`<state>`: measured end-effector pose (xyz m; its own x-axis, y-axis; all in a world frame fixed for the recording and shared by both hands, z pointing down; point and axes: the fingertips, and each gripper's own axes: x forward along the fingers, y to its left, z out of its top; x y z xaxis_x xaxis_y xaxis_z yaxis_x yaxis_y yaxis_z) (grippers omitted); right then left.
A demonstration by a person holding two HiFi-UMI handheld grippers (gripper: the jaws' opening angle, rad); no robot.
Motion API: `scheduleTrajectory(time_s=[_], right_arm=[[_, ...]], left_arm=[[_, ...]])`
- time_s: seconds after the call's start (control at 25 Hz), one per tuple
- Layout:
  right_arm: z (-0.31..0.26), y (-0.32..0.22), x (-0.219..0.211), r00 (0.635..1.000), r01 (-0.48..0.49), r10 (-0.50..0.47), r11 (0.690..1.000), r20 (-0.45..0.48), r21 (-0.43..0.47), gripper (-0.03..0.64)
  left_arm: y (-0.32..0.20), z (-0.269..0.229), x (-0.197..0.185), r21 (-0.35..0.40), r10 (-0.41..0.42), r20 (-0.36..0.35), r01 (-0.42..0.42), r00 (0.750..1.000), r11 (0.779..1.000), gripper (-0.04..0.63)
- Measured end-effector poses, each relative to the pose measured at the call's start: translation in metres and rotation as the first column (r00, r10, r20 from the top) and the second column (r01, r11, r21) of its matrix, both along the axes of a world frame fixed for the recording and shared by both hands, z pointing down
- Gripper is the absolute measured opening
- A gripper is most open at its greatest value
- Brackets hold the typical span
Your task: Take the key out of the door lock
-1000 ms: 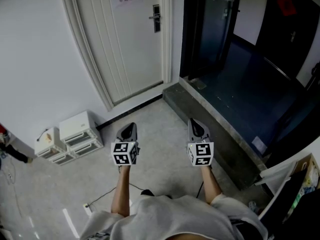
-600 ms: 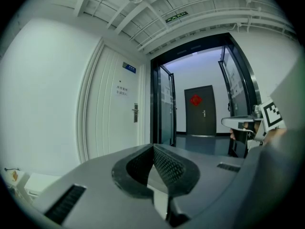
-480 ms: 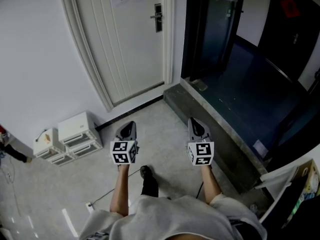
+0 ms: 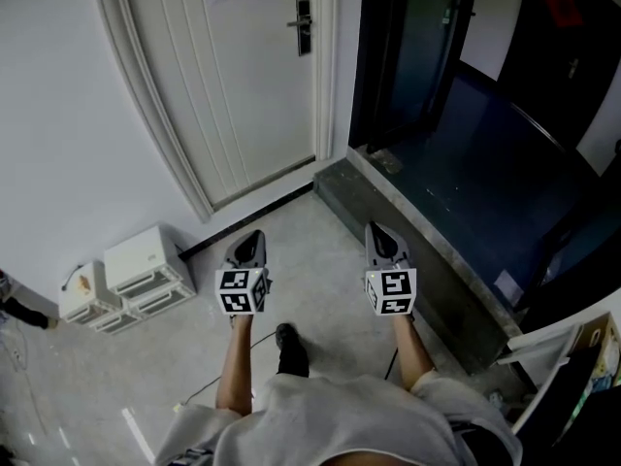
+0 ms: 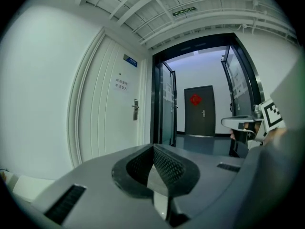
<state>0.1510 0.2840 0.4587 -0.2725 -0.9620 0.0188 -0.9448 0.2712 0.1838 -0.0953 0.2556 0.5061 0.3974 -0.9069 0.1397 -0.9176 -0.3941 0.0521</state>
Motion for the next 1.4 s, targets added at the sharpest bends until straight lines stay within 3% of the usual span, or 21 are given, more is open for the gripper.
scheduleTrajectory(time_s=[0.44, 0.72, 1.08, 1.4], right_arm=[[-0.035, -0.158, -0.051, 1.0, -0.018, 0.019, 0.999, -0.015, 0.027, 0.023], [-0.037, -0.242, -0.096, 0.999, -0.017, 0.018, 0.999, -0.035, 0.029, 0.023], [-0.024, -0.304, -0.123, 0.998, -0.044, 0.045, 0.999, -0.043, 0.026, 0.023], [0.009, -0.331, -0.109, 0.996, -0.082, 0.08, 0.996, -0.041, -0.037, 0.023]], left_arm=[[-0.164, -0.037, -0.042, 0.033, 0.042, -0.008, -0.041, 0.999, 0.999, 0.018], [-0.249, -0.032, -0.087, 0.026, 0.038, -0.025, -0.038, 0.999, 0.999, 0.018], [-0.319, -0.02, -0.11, 0.026, 0.073, -0.027, -0.072, 0.997, 0.997, 0.018], [-0.355, 0.008, -0.087, -0.023, 0.131, -0.01, -0.132, 0.991, 0.991, 0.018]])
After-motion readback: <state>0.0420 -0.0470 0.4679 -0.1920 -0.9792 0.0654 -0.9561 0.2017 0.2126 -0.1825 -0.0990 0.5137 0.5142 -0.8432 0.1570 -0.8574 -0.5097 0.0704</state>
